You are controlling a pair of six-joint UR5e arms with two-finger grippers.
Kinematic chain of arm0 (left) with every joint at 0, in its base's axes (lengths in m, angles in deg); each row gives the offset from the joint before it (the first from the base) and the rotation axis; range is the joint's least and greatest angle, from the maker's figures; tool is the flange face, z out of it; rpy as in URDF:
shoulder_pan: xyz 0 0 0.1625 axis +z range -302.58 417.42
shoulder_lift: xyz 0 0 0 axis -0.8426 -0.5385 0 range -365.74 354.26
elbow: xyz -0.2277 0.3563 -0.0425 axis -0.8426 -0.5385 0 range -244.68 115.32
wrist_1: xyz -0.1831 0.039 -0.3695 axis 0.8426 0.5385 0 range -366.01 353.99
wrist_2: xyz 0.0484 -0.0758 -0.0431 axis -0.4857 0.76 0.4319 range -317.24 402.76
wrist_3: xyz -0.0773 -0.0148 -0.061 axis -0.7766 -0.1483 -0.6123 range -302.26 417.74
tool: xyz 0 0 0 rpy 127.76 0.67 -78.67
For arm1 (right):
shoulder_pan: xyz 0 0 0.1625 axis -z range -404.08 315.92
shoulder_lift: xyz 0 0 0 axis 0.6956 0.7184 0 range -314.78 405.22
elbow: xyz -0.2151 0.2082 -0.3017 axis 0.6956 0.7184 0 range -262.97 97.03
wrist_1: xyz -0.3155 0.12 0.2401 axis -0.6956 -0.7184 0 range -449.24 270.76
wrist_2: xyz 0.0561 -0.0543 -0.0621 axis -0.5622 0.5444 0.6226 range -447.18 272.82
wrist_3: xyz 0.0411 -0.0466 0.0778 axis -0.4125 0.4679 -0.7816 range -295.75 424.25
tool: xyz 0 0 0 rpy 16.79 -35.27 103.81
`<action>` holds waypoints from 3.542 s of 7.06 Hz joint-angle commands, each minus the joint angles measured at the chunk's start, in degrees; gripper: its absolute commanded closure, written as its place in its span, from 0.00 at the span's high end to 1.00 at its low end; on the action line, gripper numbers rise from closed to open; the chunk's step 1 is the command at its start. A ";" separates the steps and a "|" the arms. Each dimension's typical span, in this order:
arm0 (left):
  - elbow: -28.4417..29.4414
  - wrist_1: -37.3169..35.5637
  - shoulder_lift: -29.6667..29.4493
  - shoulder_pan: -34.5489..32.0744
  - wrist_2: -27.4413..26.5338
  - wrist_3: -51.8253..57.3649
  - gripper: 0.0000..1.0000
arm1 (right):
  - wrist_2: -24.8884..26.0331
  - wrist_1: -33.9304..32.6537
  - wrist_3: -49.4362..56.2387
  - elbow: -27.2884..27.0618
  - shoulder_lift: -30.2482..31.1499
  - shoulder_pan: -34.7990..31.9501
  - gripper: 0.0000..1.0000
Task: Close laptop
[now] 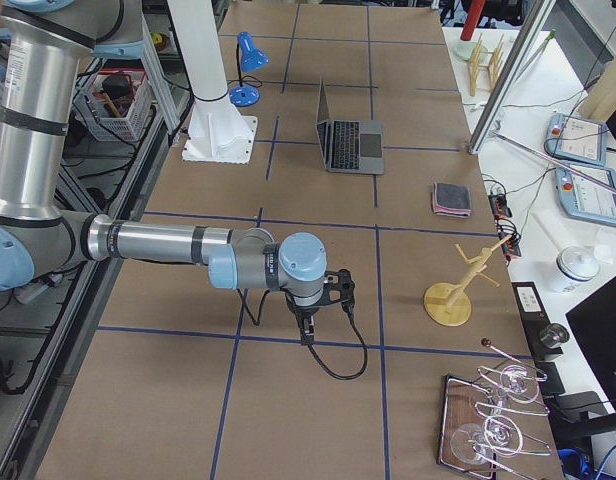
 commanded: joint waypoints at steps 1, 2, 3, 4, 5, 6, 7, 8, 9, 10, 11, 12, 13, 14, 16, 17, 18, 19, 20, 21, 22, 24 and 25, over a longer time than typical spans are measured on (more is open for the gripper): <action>0.40 0.13 -6.46 0.83 0.21 -0.53 1.00 | -0.40 4.37 -0.36 -0.01 -0.11 0.10 1.00; 1.02 0.13 -9.13 0.83 0.04 -0.62 1.00 | -0.40 4.55 -0.62 -0.35 -0.19 0.28 0.99; 0.85 0.39 -10.28 0.83 0.73 -0.88 1.00 | -2.14 4.73 -2.37 -0.62 -0.19 0.54 0.99; 0.41 2.13 -10.38 0.92 2.39 -6.10 1.00 | -6.68 4.99 -2.91 -1.23 -0.19 1.85 0.99; 0.58 5.63 -10.21 1.62 4.15 -9.29 1.00 | -8.03 6.12 -3.96 -1.67 -0.19 2.30 0.99; -0.37 9.32 -9.77 6.41 3.82 -11.32 1.00 | -9.70 11.09 -10.49 -1.94 -0.19 4.48 0.99; -0.38 15.62 -9.42 10.46 3.73 -14.65 1.00 | -9.89 22.11 -24.22 -1.85 -0.11 8.15 0.99; -0.38 20.21 -9.16 13.28 3.90 -18.33 1.00 | -9.11 33.35 -37.76 -1.68 -0.11 12.98 0.99; -0.47 24.17 -9.15 15.92 4.08 -23.77 1.00 | -6.49 42.08 -48.42 -1.68 -0.11 17.90 0.99; -0.47 29.60 -9.15 18.73 4.08 -30.69 1.00 | -1.85 48.78 -56.53 -1.85 -0.19 23.17 0.99; -0.47 38.36 -8.80 22.33 3.82 -41.73 1.00 | 2.81 55.29 -65.31 -2.46 -0.19 28.53 0.99; -0.39 46.80 -7.84 26.54 3.47 -51.15 1.00 | 5.81 58.14 -71.58 -4.38 -0.19 32.67 0.99; -0.47 51.76 -7.92 28.76 3.47 -57.07 1.00 | 7.84 58.17 -76.17 -8.14 -0.11 35.93 0.99; -0.73 56.51 -8.10 31.91 3.38 -59.48 1.00 | 11.34 58.17 -81.00 -12.27 -0.02 40.66 0.99; -4.92 58.66 -8.45 40.15 -3.61 -66.51 1.00 | 23.09 58.17 -82.72 -15.29 0.07 52.95 0.99; -6.69 58.66 -8.45 44.12 -6.79 -69.84 1.00 | 29.33 58.17 -83.24 -16.26 0.07 58.76 0.99; -7.84 58.75 -8.54 48.60 -11.78 -71.70 1.00 | 36.70 58.17 -85.51 -17.31 0.07 64.91 0.99; -8.20 58.75 -8.97 52.56 -16.00 -72.94 0.99 | 43.74 58.17 -85.62 -17.84 -0.11 69.93 0.94; -8.12 58.66 -11.07 55.47 -18.40 -75.47 0.99 | 46.77 58.08 -86.57 -17.85 -2.11 71.89 0.79; -8.03 58.58 -13.17 57.85 -20.33 -78.37 0.87 | 47.15 57.64 -88.76 -17.85 -4.30 72.26 0.58; -7.94 58.49 -14.67 60.22 -23.83 -81.27 0.48 | 48.02 57.64 -90.26 -17.76 -5.46 72.44 0.31; -7.15 58.40 -19.33 63.31 -24.66 -86.82 0.14 | 57.37 55.63 -92.21 -17.32 -10.02 77.50 0.10; -7.41 58.40 -19.52 63.58 -25.44 -86.92 0.07 | 63.44 53.79 -92.21 -17.23 -12.30 80.58 0.04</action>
